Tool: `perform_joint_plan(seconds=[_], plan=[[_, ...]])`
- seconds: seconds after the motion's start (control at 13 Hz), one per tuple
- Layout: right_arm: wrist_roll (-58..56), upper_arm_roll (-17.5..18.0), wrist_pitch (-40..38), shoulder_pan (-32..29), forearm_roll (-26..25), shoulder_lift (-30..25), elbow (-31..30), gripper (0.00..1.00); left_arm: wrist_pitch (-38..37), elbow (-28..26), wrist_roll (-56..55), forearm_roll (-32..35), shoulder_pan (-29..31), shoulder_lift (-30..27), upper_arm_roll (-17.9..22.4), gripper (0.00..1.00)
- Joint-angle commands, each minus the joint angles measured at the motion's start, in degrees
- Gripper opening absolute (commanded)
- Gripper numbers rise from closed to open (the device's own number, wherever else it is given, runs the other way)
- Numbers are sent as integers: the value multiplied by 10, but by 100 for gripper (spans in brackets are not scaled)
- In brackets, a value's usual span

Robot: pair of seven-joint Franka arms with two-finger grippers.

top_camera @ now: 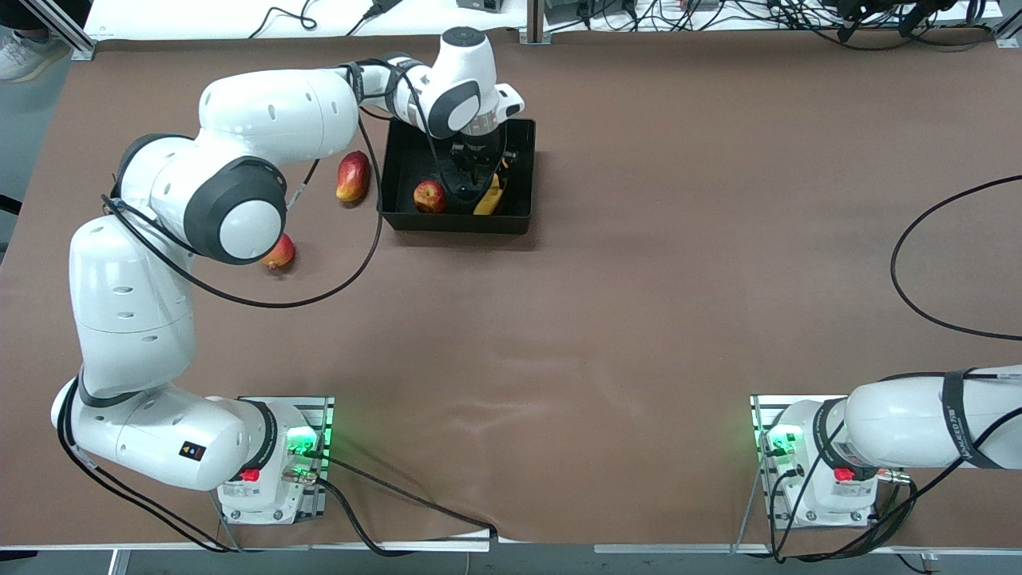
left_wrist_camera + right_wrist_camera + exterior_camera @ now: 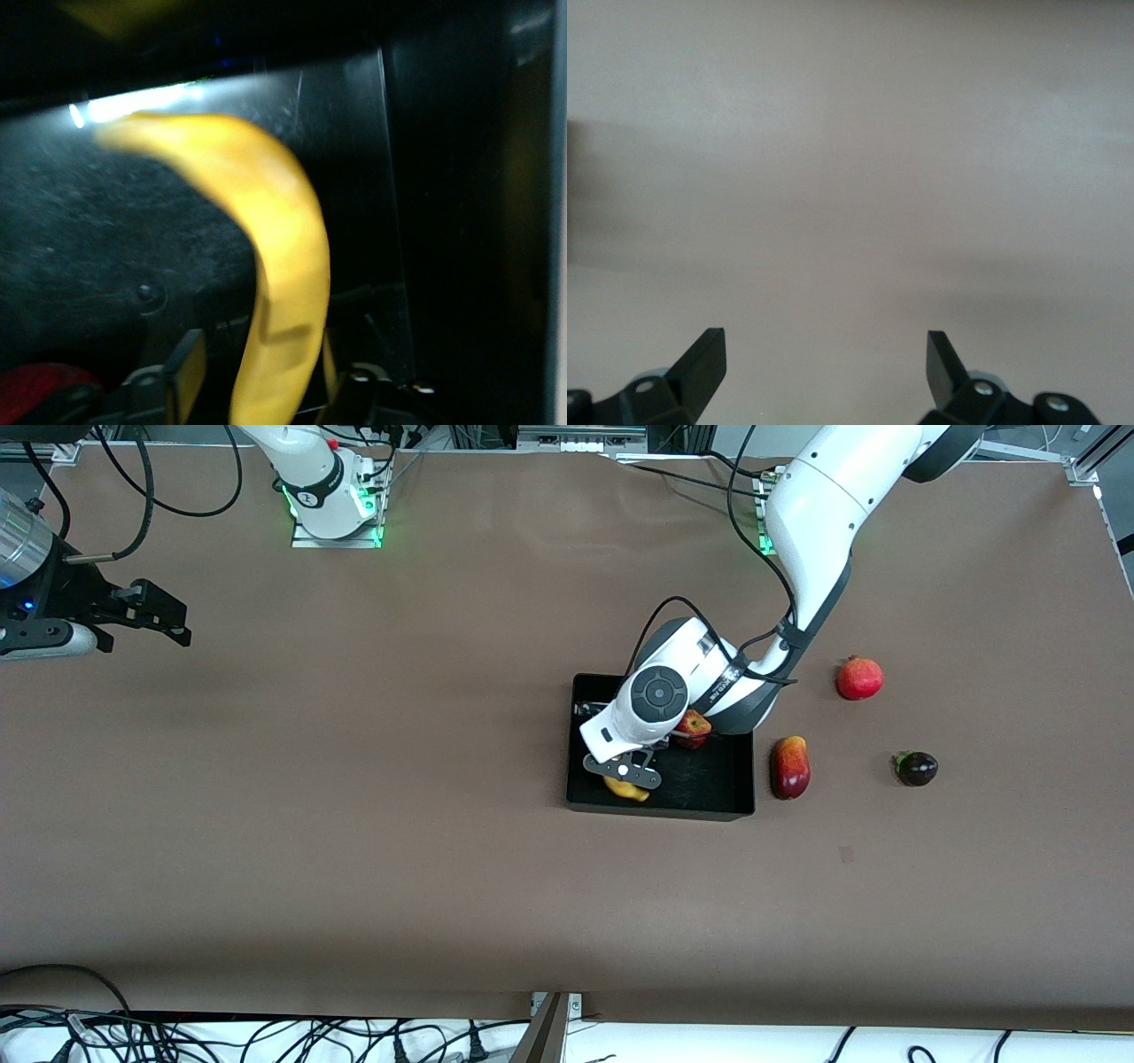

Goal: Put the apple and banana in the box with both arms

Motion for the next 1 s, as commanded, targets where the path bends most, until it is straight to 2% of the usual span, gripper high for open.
perform_joint_plan(seconds=[0.0,0.38,0.54,0.69,0.77,0.85,0.92], plan=[[0,7,-2,-7,-7,-3,3,100,-87,9,-5,2,19,-72,11,100],[0,7,-1,-7,-7,-3,3,100,-238,12,19,2,132,-219,12,100],[0,7,-2,-7,-7,-3,3,100,-289,26,115,0,165,-248,17,100],[0,7,-2,-7,-7,-3,3,100,-296,19,161,-39,230,-292,22,100],[0,7,-2,-7,-6,-3,3,100,-296,-1,193,-73,239,-320,44,100],[0,7,-2,-7,-7,-3,3,100,-295,-30,207,-83,230,-356,95,100],[0,7,-2,-7,-7,-3,3,100,-295,-56,209,-85,216,-386,127,100]])
